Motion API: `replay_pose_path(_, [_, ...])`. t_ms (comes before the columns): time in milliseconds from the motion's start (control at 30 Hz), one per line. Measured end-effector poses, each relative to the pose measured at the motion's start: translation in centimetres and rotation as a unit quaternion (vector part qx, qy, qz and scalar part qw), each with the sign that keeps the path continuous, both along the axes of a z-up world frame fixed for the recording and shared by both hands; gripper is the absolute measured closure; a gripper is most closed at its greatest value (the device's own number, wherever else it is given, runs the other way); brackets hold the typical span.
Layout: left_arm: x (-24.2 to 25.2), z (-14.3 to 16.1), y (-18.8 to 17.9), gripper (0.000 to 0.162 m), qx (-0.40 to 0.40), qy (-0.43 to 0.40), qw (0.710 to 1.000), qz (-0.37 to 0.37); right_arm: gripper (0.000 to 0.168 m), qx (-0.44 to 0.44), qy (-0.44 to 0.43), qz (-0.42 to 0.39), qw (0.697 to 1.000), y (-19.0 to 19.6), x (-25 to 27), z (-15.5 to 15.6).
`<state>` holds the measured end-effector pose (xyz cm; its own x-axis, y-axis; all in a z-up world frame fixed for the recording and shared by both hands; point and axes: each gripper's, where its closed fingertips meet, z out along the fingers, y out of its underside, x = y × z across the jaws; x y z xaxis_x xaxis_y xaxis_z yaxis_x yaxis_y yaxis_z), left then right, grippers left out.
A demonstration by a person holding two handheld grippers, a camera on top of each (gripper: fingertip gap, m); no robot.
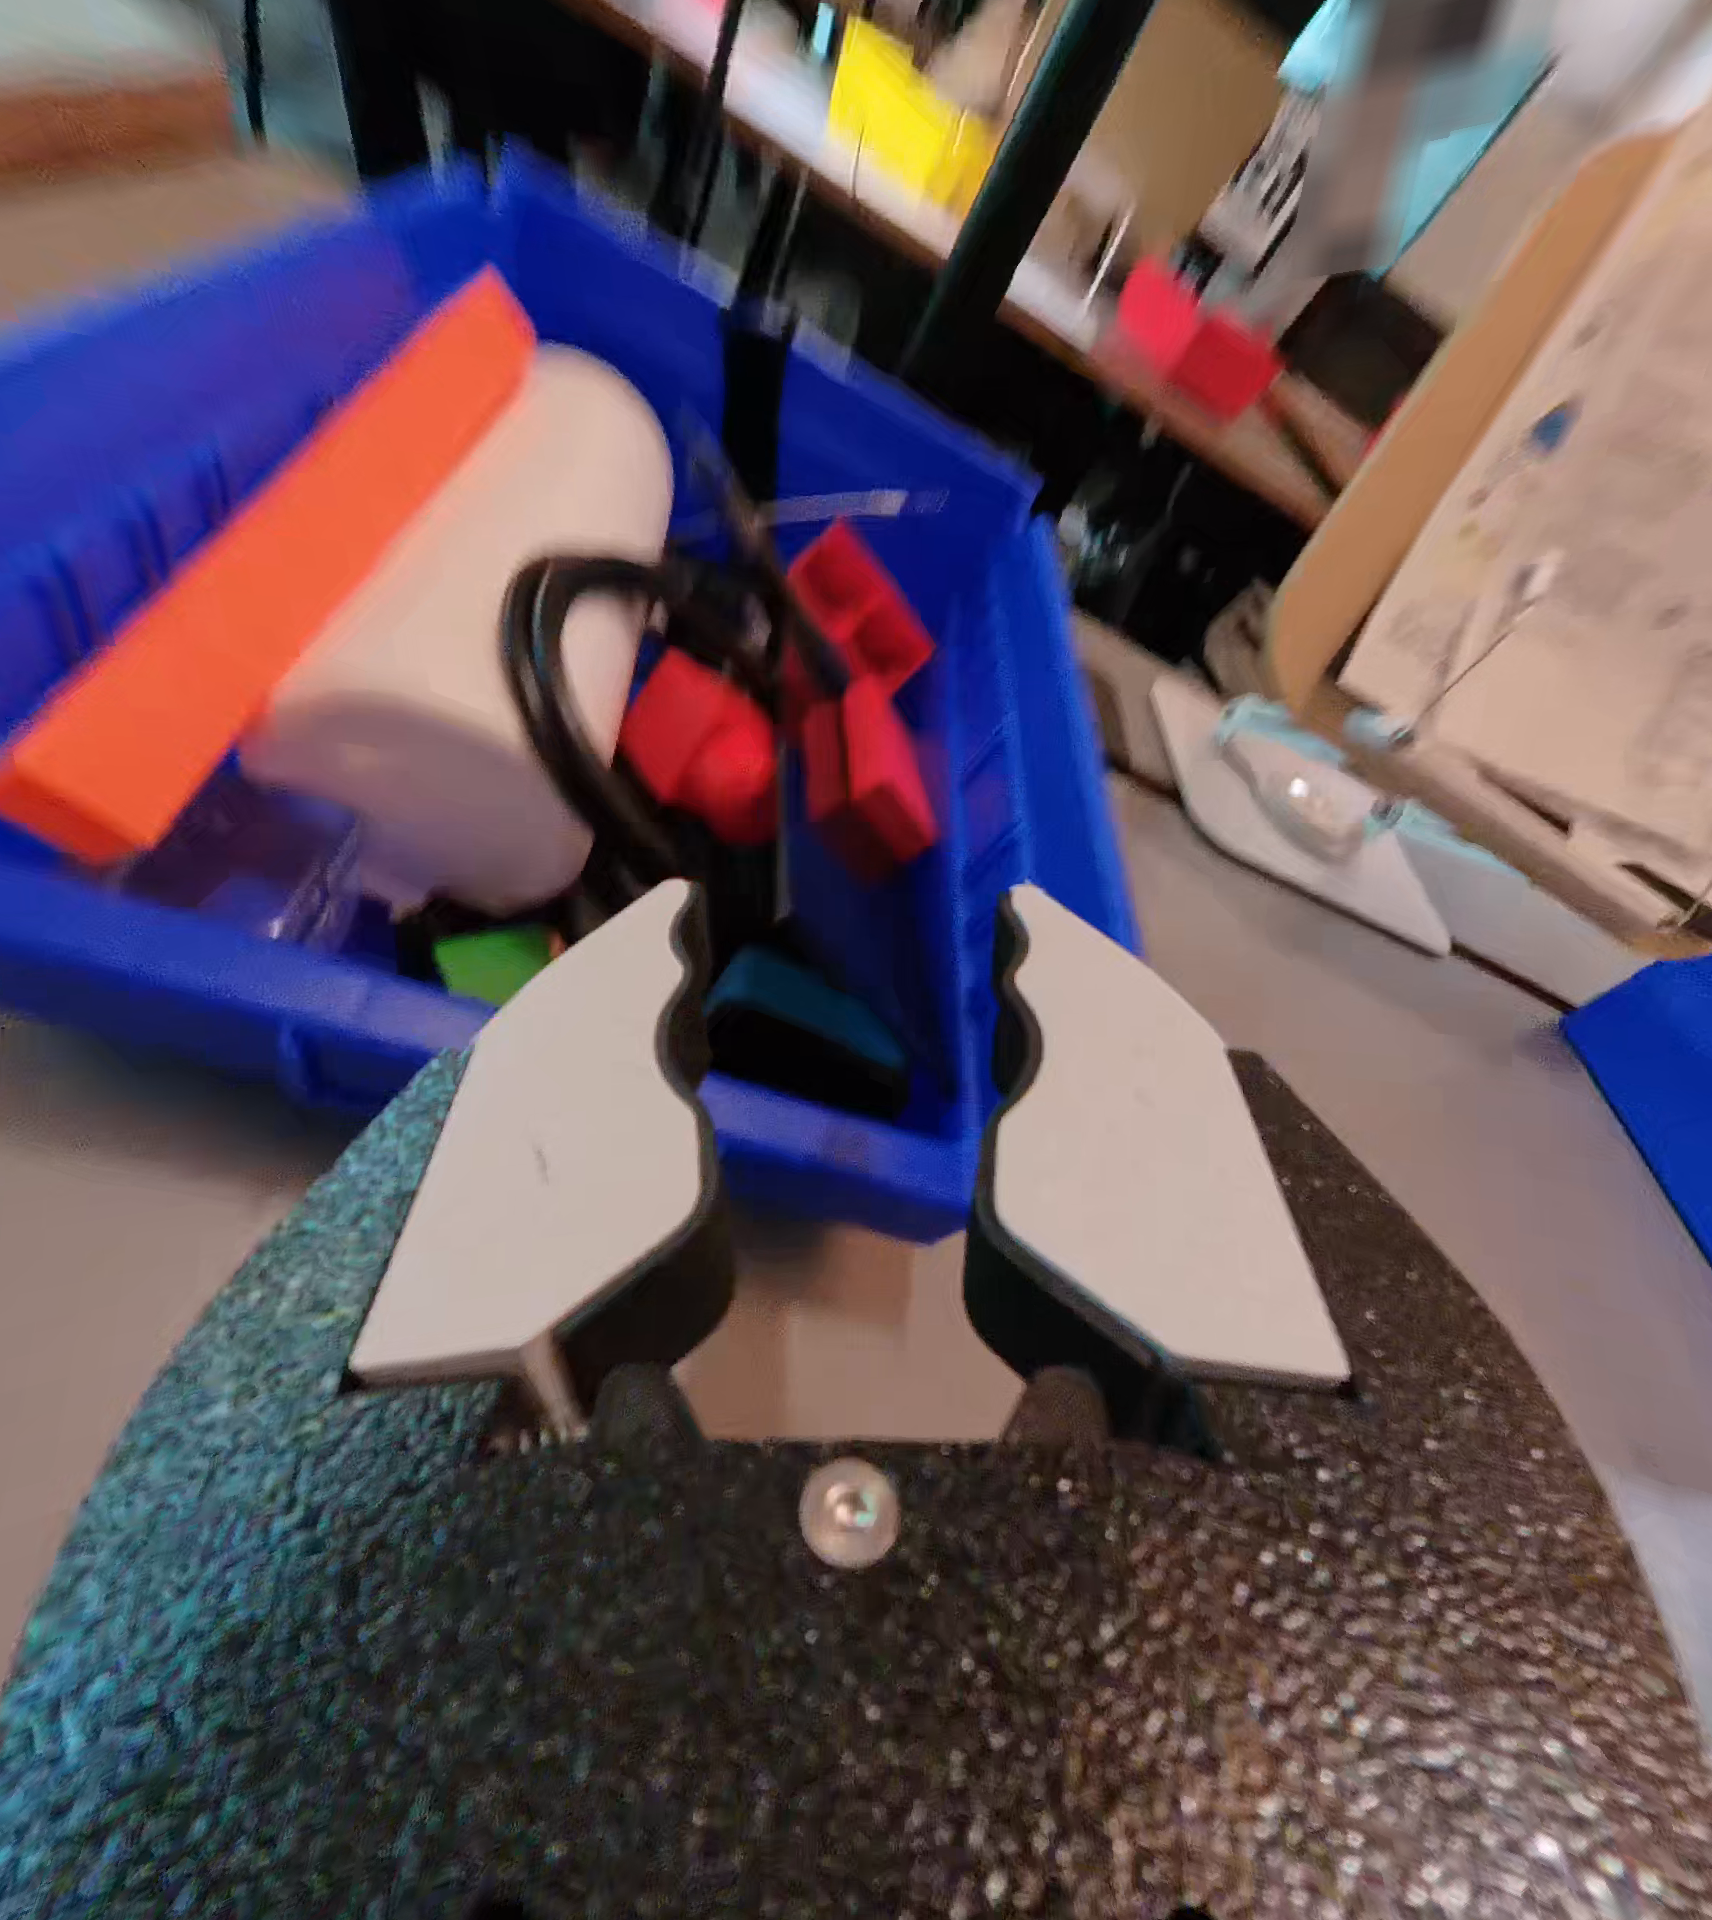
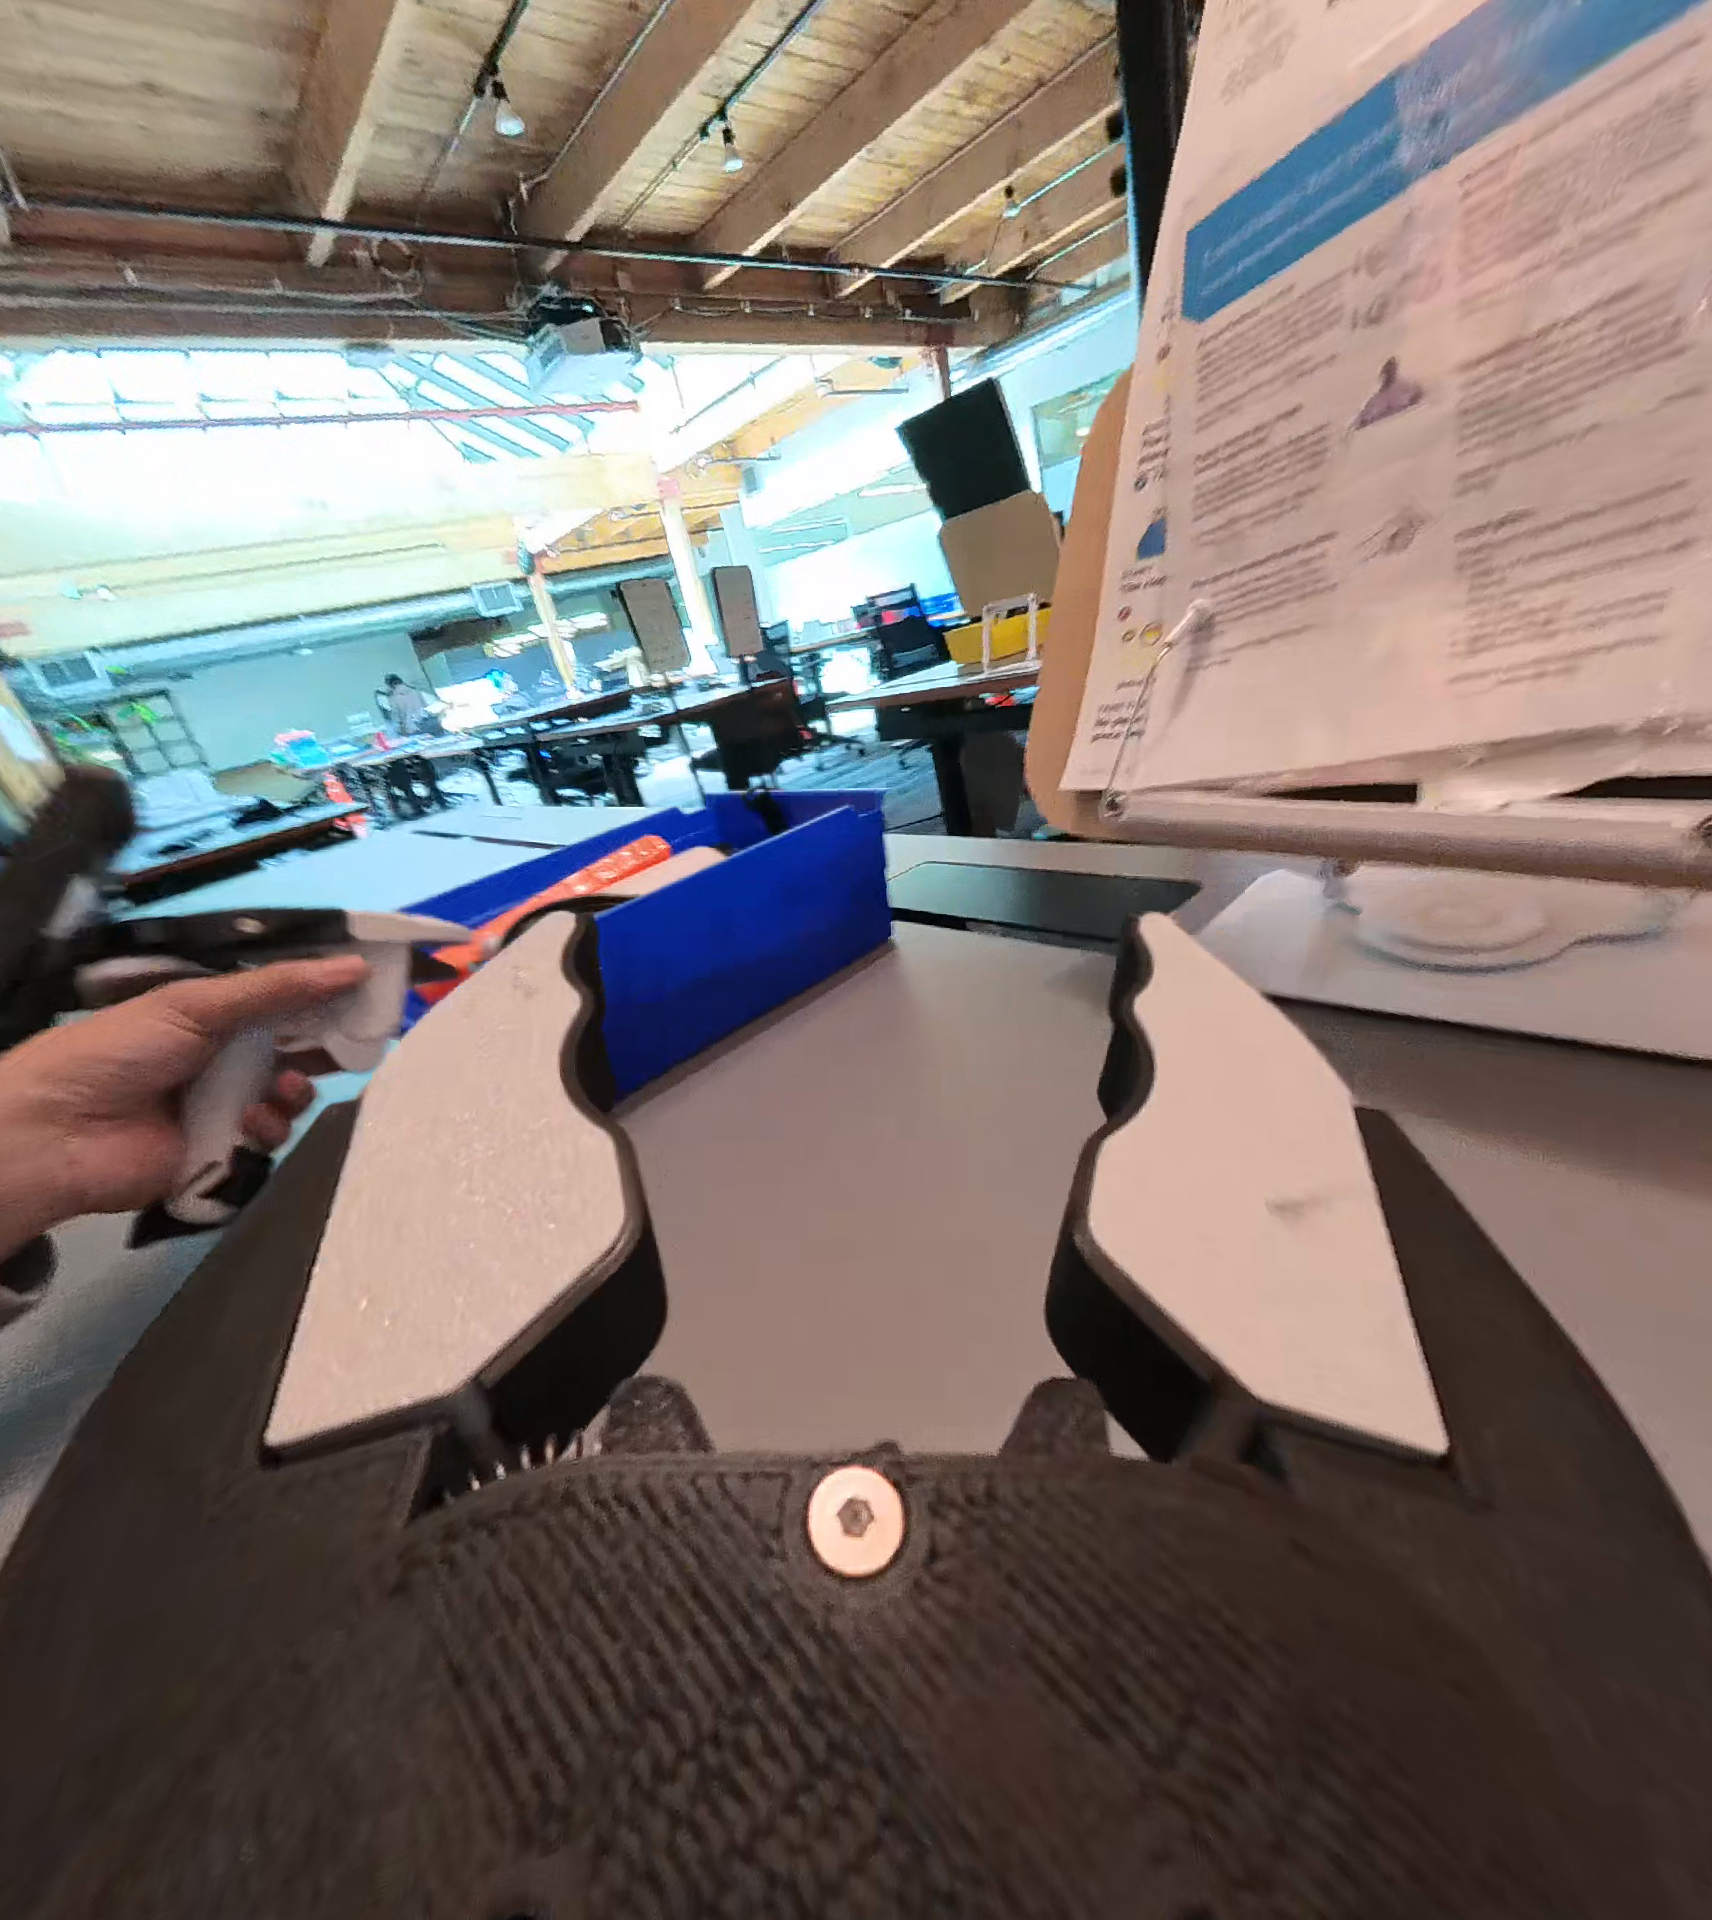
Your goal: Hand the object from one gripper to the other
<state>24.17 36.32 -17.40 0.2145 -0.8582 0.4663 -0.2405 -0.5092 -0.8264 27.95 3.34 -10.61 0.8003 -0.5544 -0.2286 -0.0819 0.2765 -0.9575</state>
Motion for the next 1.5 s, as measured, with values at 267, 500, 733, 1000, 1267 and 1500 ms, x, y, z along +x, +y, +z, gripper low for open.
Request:
replay_pose_path(267, [1.4, -1.7, -0.4, 0.148, -0.031, 0.024, 0.998, -0.053, 0.08, -0.015, -0.017, 0.016, 1.0, 0.0, -1.4, -1.4])
replay_pose_path(500, [1.4, 0.1, -0.4, 0.159, 0.006, -0.025, 0.998, -0.059, 0.08, -0.019, -0.021, 0.024, 0.999, 0.3, -1.8, -1.3])
replay_pose_path(733, [-0.5, 5.5, 0.4, 0.159, 0.224, -0.086, 0.971, -0.023, 0.082, 0.011, -0.013, 0.047, 0.999, 0.5, -2.2, -0.8])
replay_pose_path(1000, [-2.8, 12.6, -4.9, 0.159, 0.191, -0.247, 0.937, -0.157, 0.087, 0.085, 0.011, 0.126, 0.988, 0.6, -3.4, 0.5])
replay_pose_path(1267, [-4.6, 9.7, -14.5, 0.159, 0.079, -0.243, 0.823, -0.507, 0.097, 0.056, 0.003, 0.24, 0.969, -1.7, -5.0, 1.3])
replay_pose_path(1500, [-6.1, 6.5, -20.9, 0.159, 0.085, -0.226, 0.706, -0.666, 0.108, -0.063, -0.037, 0.219, 0.973, -3.3, -4.5, -1.3])
